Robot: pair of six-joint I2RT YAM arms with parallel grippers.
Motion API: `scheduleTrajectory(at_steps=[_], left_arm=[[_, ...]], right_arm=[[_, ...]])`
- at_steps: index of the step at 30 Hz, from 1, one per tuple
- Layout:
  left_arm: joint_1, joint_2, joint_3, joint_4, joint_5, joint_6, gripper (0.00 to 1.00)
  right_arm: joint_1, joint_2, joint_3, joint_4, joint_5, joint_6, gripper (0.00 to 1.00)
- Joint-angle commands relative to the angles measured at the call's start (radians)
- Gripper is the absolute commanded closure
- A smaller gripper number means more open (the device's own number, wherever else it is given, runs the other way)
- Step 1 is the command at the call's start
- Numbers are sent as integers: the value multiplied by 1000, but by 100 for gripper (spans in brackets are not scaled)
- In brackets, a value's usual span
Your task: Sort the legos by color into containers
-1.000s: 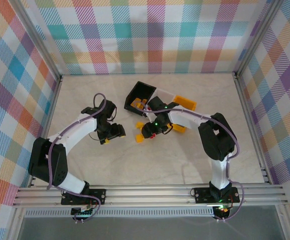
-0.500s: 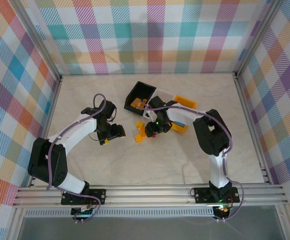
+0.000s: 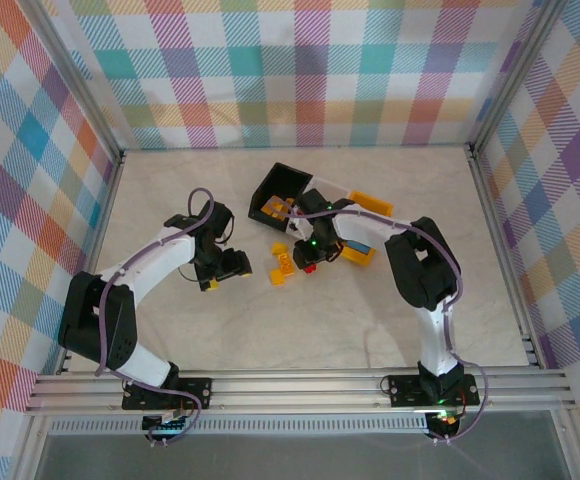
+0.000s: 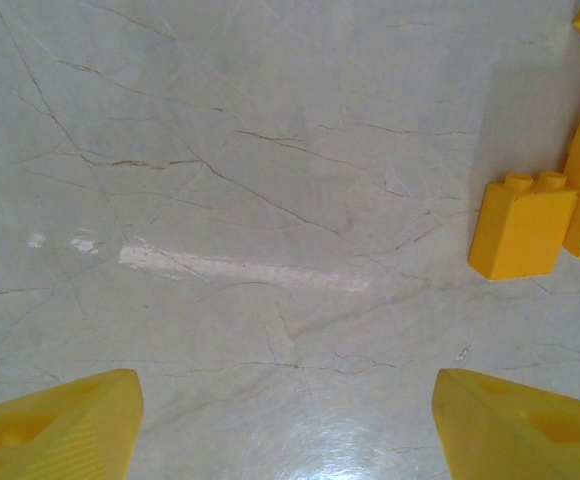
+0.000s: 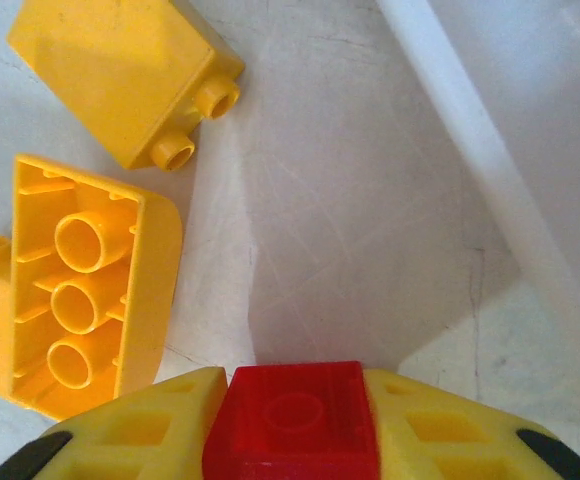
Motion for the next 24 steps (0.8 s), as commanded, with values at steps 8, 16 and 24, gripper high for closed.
scheduleTrajectory(at_steps=[8, 16, 24], left_arm=[[-4, 22, -16, 43, 28, -14, 23], [-16, 50, 24, 30, 43, -17, 22], [-45, 65, 51, 17, 36, -21, 22]], right_arm=[[-3, -172, -135, -18, -4, 45, 64], [-6, -306, -182, -6, -28, 87, 64], [-32, -408, -167, -7, -52, 119, 64]])
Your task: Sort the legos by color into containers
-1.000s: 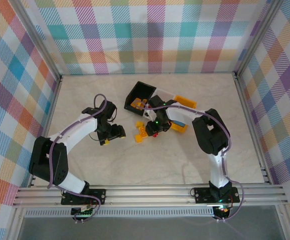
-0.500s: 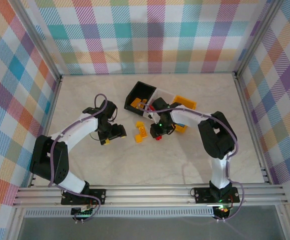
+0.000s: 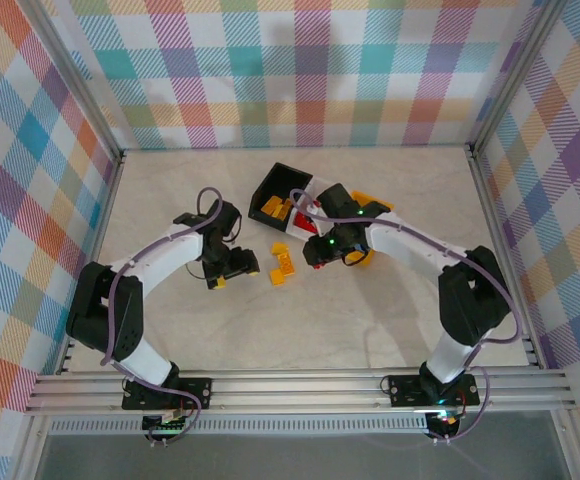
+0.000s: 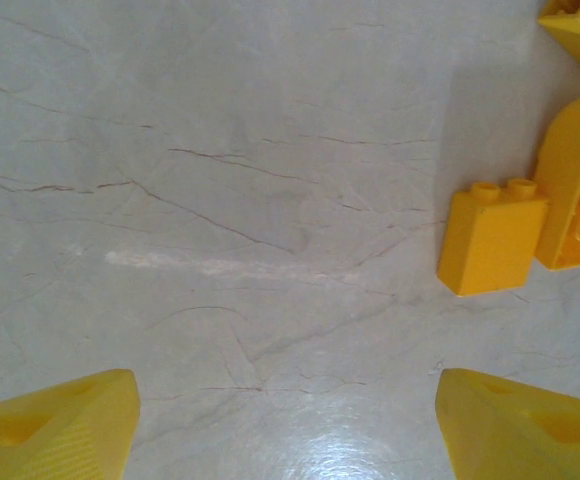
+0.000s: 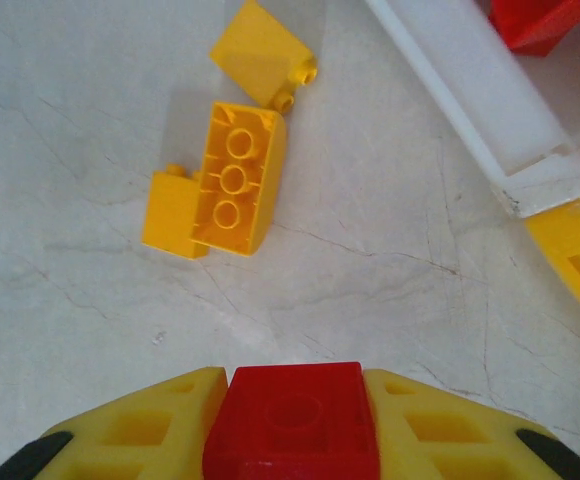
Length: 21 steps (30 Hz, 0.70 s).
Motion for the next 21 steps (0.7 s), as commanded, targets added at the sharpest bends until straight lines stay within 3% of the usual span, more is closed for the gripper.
scheduleTrajectory(at_steps=[1, 13, 21], left_arm=[[-17, 3, 24, -27, 9, -17, 22], [-38, -33, -28, -14, 5, -28, 20], [-38, -66, -55, -24, -3, -26, 20]], right_arm=[[-16, -50, 22, -10, -28, 28, 63], [-84, -57, 174, -44, -68, 26, 63], [-140, 25, 295, -64, -92, -14, 62]])
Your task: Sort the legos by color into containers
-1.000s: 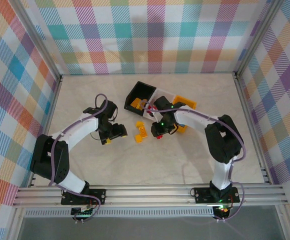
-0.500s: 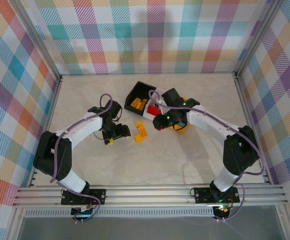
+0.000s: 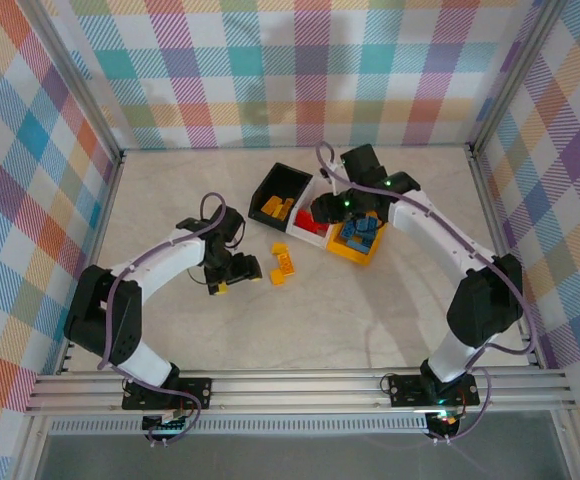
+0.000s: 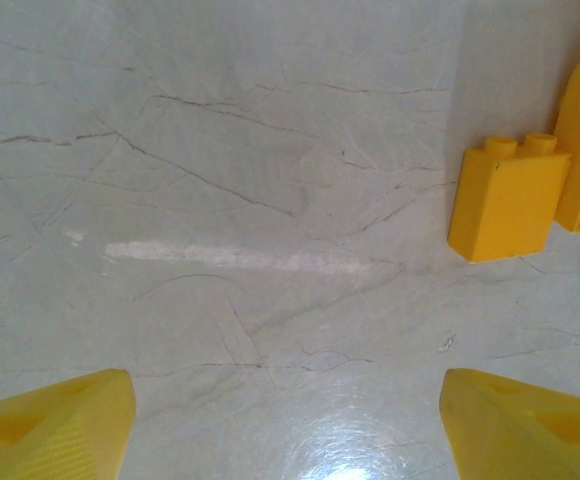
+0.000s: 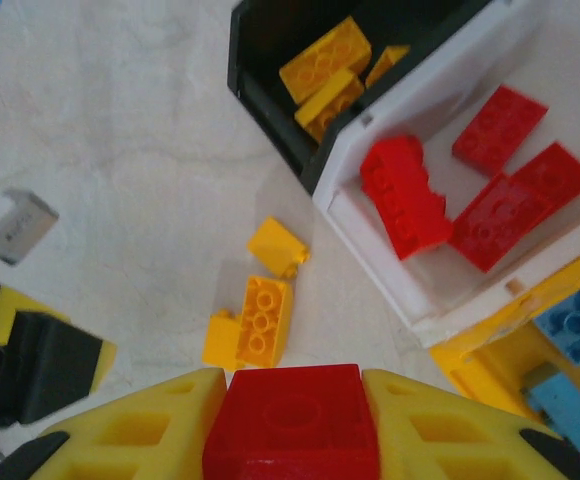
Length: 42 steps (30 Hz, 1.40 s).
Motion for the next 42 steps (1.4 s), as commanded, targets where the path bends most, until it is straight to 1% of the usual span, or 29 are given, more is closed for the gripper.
scheduleTrajectory(at_steps=[1, 7, 15, 17, 21, 25, 28, 32, 36, 39, 42], left_arm=[[-6, -44, -16, -26, -2, -6, 20], [-5, -53, -30, -38, -2, 2, 19], [-5, -69, -30, -63, -9, 23, 19], [-6, -69, -34, -65, -9, 27, 19], [-6, -60, -37, -57, 2, 29, 19], [-7, -32, -31, -41, 23, 26, 19], [-17, 8, -6, -31, 36, 25, 19], [-52, 92, 64, -28, 40, 28, 19], [-91, 183, 153, -22, 38, 25, 19], [-115, 255, 209, -5, 40, 13, 19], [-136, 328, 250, 7, 39, 3, 19]], right_arm=[[-21, 57, 60, -23, -35, -25, 62], [-56, 182, 159, -17, -68, -25, 62], [-78, 354, 303, -35, -83, -34, 63], [-81, 399, 343, -47, -69, -48, 62], [-108, 481, 399, -65, -78, -39, 62], [-128, 530, 445, -72, -85, -38, 58], [-138, 545, 460, -75, -90, -39, 51], [-146, 521, 446, -81, -94, -48, 40], [-146, 428, 373, -75, -99, -50, 36], [-146, 303, 240, -40, -116, -27, 35], [-146, 151, 65, 12, -120, -3, 35]])
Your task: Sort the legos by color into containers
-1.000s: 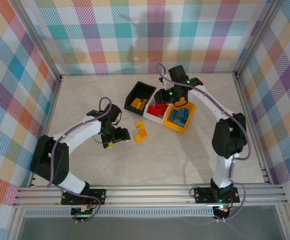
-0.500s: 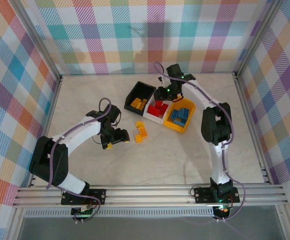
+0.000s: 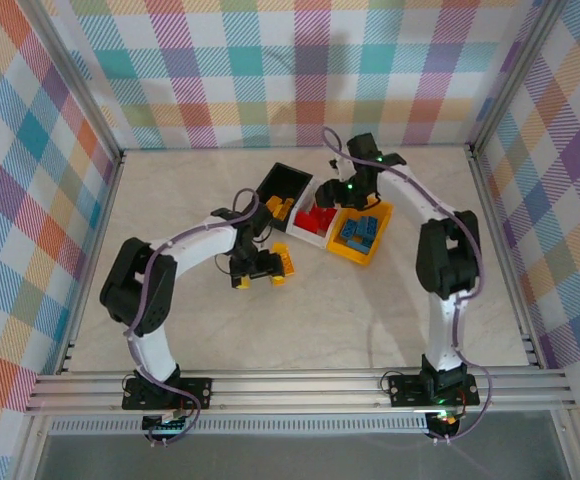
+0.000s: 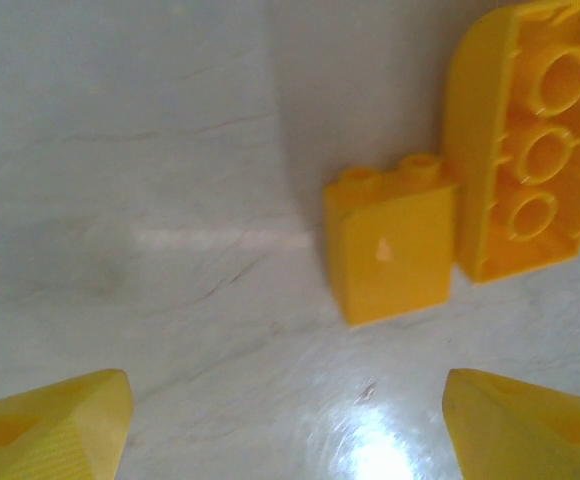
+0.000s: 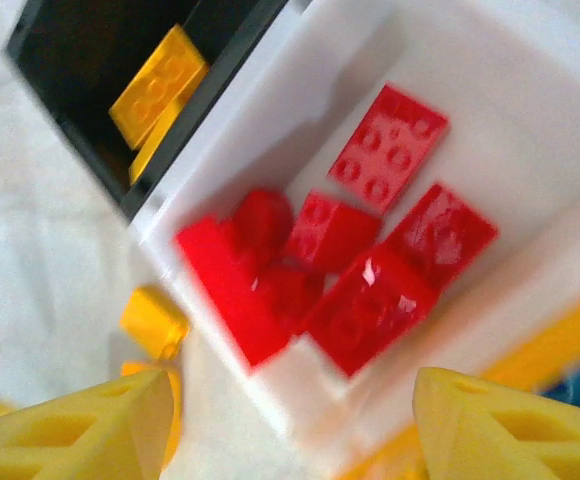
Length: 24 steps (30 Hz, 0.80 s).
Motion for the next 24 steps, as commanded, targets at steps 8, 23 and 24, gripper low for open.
scheduleTrajectory(at_steps=[8, 23, 24], left_arm=[[-40, 160, 88, 10, -22, -26, 19], [-40, 213, 119, -26, -79, -27, 48], [-40, 207, 113, -28, -83, -27, 50]], right_arm=[[3, -494, -445, 68, -48, 75, 34], [2, -568, -532, 107, -91, 105, 36], [3, -562, -529, 108, -97, 109, 36]])
